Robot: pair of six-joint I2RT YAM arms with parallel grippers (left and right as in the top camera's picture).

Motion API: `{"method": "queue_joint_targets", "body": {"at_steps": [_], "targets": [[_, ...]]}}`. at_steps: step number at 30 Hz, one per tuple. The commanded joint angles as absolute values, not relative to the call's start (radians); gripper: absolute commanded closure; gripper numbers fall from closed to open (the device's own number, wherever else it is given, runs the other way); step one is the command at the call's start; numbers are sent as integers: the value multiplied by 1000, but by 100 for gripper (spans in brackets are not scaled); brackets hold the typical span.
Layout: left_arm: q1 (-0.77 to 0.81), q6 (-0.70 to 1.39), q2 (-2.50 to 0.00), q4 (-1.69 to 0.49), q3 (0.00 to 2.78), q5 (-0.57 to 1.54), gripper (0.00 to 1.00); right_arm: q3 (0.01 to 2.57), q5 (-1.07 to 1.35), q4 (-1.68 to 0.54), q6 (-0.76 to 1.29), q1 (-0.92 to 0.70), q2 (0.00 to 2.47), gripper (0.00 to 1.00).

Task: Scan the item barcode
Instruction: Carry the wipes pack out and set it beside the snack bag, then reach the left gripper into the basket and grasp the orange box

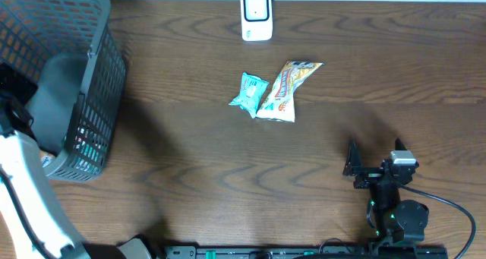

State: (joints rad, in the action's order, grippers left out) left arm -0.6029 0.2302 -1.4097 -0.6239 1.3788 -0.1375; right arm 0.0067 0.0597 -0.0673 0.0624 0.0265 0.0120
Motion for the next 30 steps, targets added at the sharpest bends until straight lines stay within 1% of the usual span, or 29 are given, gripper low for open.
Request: {"method": "queue_joint_targets", "body": {"at_steps": [1,4,8,10,12,18,25,30], "targets": [[-639,187,-1520,-684,1381,-144,27,6,59,-71,51,19,6,1],[-638,187,-1597,-730,1380,-182,27,6,59,-71,51,19,6,1],[-636,196,-1694,-782,1380,-320,27,6,59,-71,51,19,6,1],[-636,243,-1739,-806,1378,-408,27,6,59,-71,51,19,6,1],[-636,272,-1773,-821,1377,-442,27,6,59,-71,51,19,6,1],[-636,274,-1878,-786,1348,-442,26,6,59,-71,51,19,6,1],[-636,274,-1926,-731,1347,-443,26,6,59,-71,51,19,6,1],[-636,274,-1959,-714,1347,-443,30,6,59,-71,51,19,6,1]]}}
